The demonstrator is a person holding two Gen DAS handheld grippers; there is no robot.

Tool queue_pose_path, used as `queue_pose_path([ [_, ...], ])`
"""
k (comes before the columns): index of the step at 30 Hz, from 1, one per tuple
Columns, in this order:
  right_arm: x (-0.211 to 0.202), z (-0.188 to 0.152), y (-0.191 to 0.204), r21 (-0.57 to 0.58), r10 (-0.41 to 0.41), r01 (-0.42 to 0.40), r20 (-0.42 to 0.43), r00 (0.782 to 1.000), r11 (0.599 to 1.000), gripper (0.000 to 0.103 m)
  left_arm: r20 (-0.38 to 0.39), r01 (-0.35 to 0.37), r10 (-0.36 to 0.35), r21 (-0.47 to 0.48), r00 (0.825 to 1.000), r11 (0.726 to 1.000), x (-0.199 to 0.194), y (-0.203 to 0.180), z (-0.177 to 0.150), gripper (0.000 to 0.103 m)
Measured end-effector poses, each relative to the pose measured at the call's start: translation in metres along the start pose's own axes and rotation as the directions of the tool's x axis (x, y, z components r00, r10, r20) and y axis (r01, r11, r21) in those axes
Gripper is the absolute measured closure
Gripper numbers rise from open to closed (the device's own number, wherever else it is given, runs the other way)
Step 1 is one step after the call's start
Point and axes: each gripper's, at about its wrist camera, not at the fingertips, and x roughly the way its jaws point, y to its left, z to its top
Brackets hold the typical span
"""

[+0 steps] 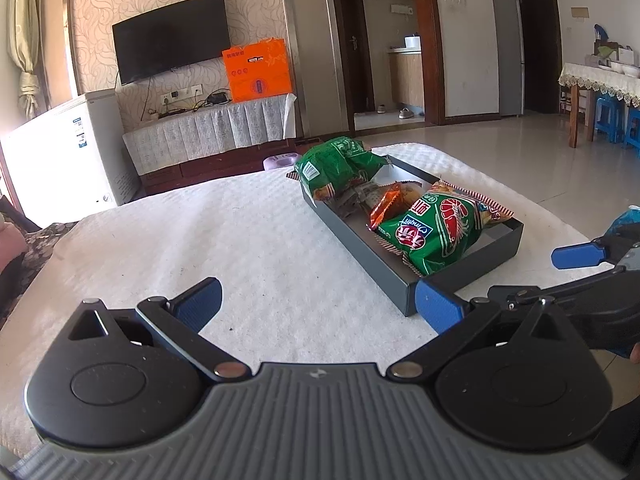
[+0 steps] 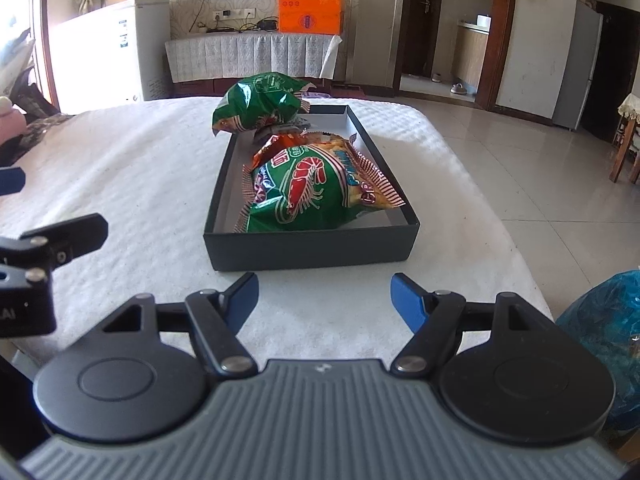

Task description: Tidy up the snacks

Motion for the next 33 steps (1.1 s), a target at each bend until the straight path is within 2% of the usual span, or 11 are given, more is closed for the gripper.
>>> queue_pose_path([
  [30, 0.0036, -0.0069, 0.0082, -0.038, 0.006, -0.007, -0.033, 0.999, 0.999, 0.028, -0.007, 0.017, -0.017, 0.001, 1.000, 1.000, 0.0059, -0.0012, -0.0025, 0.000],
  [33, 0.0036, -0.0070, 0.0084, -0.038, 0.006, -0.007, -0.033, 0.999, 0.999, 0.028, -0.005, 0.035, -0.035, -0.004, 0.999, 0.999, 0.0059, 0.0000, -0.0038, 0.000],
])
